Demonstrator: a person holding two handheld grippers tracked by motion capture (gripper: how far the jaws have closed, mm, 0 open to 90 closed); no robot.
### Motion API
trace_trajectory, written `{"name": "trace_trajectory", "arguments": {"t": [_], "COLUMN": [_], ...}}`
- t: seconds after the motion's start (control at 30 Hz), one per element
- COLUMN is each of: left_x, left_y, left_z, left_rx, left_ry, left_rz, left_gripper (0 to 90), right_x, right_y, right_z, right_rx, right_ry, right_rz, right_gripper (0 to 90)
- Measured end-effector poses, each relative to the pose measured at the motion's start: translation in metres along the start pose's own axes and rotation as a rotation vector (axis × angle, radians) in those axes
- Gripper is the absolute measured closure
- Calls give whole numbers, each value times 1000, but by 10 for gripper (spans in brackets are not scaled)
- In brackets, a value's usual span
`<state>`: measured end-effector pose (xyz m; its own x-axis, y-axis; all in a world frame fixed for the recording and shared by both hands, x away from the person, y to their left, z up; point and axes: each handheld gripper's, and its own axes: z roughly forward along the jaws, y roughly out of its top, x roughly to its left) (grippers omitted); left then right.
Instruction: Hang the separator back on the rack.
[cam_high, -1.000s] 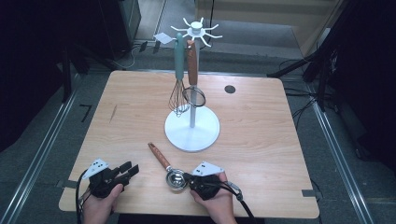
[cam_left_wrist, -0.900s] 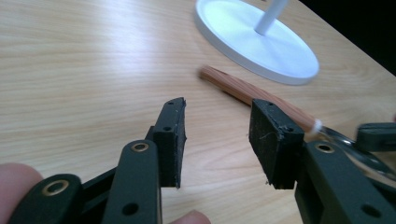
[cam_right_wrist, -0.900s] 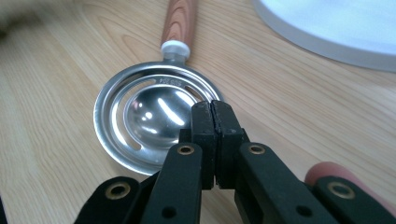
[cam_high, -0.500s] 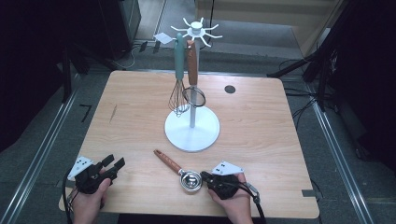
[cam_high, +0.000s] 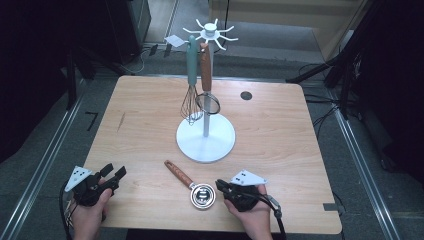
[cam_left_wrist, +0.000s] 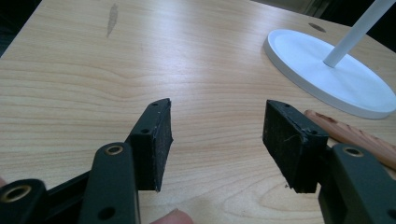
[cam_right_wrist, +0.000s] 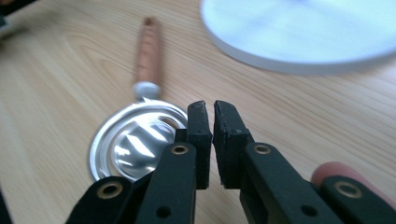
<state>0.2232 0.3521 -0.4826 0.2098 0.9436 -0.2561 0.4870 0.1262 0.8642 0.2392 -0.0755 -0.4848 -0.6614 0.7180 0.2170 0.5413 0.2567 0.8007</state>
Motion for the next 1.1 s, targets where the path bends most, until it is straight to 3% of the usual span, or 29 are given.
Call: {"name": "trace_trajectory", "arguments": {"t": [0.13, 0.3, 0.47, 0.63, 0.73, 1.1], "left_x": [0, -2, -2, -2, -3, -3], "left_y": [-1, -1, -2, -1, -1, -1], "left_z": [2, 4, 4, 4, 4, 4], "left_rx": [9, 18, 19, 25, 28, 31], "left_ry": [3, 15, 15, 13, 15, 16], "left_rz": [4, 17, 20, 18, 17, 18], "left_gripper": [400, 362, 352, 332, 323, 323], "right_x": [17, 30, 41, 45, 46, 33], "right_y": [7, 17, 25, 24, 21, 12], "right_z": [16, 33, 49, 61, 65, 50], "right_rx": [15, 12, 54, 110, 131, 129], "right_ry": [38, 53, 54, 49, 38, 51], "right_rz": [-38, -54, -83, -105, -127, -143], "right_gripper": [789, 708, 669, 662, 702, 711]}}
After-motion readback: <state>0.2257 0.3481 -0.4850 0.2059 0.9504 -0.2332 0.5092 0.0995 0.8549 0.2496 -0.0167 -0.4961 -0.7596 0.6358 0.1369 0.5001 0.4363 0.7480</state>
